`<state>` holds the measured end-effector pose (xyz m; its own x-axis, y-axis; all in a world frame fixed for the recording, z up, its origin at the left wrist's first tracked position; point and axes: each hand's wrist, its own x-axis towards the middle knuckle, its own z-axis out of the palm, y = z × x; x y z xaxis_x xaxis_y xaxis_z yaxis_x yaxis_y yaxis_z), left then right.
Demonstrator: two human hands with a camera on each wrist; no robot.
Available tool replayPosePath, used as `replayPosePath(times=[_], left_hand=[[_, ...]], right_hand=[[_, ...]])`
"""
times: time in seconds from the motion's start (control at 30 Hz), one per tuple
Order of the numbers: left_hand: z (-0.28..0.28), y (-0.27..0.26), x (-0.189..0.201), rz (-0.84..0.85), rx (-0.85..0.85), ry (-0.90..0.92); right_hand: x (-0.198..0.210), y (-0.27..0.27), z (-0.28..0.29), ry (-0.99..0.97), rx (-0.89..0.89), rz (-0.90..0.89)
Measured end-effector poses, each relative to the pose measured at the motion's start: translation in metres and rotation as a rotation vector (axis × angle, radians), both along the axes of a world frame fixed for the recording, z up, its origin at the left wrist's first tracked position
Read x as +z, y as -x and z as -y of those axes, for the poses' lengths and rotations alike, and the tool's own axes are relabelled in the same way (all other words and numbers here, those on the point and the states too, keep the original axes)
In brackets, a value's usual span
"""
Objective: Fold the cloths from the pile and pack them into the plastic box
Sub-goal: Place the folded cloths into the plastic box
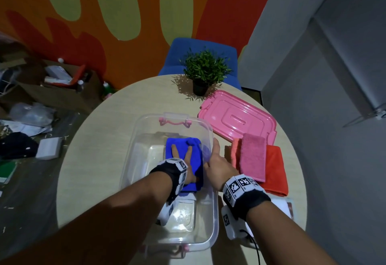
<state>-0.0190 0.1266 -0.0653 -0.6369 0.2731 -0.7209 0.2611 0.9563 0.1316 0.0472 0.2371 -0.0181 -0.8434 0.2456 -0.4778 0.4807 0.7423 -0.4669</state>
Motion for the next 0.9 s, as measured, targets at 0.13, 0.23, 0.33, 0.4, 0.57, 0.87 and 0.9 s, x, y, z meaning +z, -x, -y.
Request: replayPosePath(times=[0.13,0.23,0.33,0.4,0.57,0.87,0.9], left_hand=[[-0.010,0.002,-0.029,-0.105,0.019,-0.021],[-0.006,0.007,-0.055,-0.138,0.029,0.019],[-0.003,0.006,-0.044,-0.116,0.002,0.023],[0.000,0.007,-0.022,-0.093,0.001,-0.036],[-0.007,0.011,0.065,-0.263,0.183,-0.167],[-0.106,-0.044,0.154,-0.388,0.025,-0.842],[-0.122,-0.051,0.150,-0.342,-0.034,-0.787]], right_hand=[[-0.004,-0.001,-0.001,0.006,-0.007,-0.037],[-0.006,-0.002,0.000,0.002,-0.029,-0.051],[-0.005,-0.002,-0.001,-0.012,-0.035,-0.051],[0.000,-0.003,-0.003,-0.004,-0.017,-0.044],[0.024,-0.015,-0.030,0.092,-0.058,-0.135],[0.016,-0.068,-0.174,-0.225,-0.698,-0.330],[0.008,-0.073,-0.184,-0.232,-0.678,-0.286]])
